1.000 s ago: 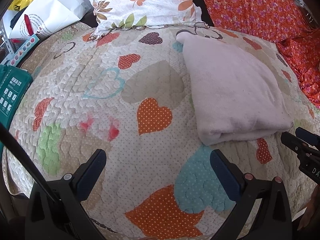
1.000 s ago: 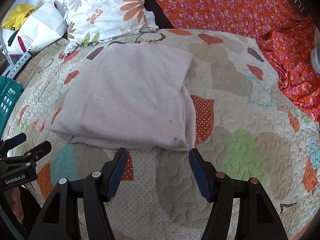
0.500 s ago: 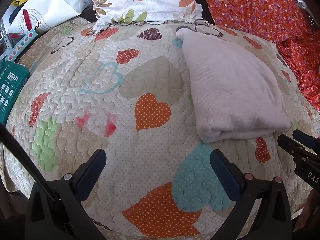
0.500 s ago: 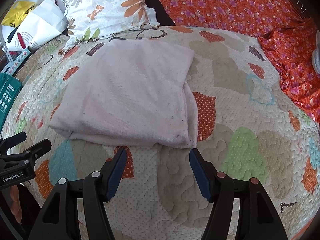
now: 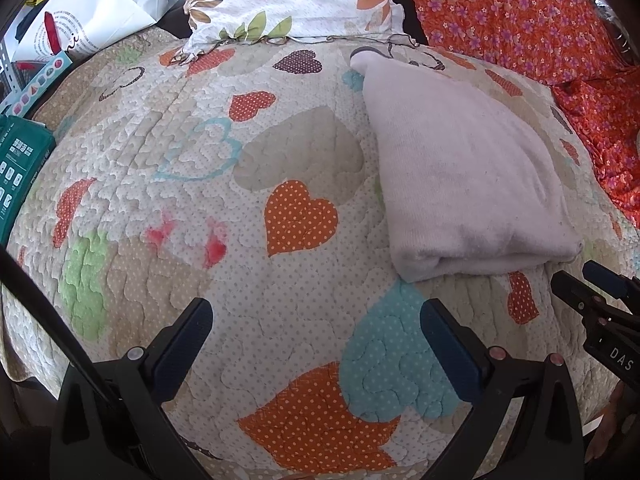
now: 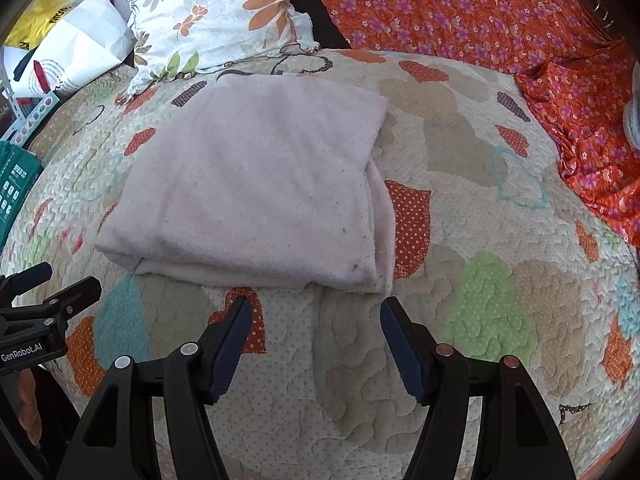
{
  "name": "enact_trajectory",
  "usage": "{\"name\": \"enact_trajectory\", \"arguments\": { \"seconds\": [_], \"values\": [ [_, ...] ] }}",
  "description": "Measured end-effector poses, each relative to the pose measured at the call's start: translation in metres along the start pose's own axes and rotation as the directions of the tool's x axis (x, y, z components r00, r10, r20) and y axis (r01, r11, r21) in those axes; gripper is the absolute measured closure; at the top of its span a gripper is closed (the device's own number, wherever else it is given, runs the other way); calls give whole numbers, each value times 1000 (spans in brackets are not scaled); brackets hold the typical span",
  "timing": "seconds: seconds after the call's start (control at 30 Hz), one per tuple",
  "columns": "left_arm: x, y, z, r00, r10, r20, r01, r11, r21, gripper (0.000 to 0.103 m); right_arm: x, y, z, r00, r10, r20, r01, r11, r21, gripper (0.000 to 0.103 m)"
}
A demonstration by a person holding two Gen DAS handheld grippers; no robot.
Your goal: Fold small clothes
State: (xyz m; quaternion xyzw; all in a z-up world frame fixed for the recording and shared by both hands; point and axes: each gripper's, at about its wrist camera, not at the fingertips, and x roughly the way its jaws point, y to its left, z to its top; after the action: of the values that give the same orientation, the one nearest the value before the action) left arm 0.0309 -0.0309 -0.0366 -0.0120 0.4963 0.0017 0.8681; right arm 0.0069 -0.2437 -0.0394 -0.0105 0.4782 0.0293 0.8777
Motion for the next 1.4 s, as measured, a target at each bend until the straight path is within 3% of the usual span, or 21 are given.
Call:
{"name": "enact_trajectory", "arguments": {
  "seconds": [1.4],
  "values": [
    [-3,-12,0,1000,-17,7,17,1000,20,0,0,-5,0,1000,-25,-2,25,1000,2,30]
  ]
}}
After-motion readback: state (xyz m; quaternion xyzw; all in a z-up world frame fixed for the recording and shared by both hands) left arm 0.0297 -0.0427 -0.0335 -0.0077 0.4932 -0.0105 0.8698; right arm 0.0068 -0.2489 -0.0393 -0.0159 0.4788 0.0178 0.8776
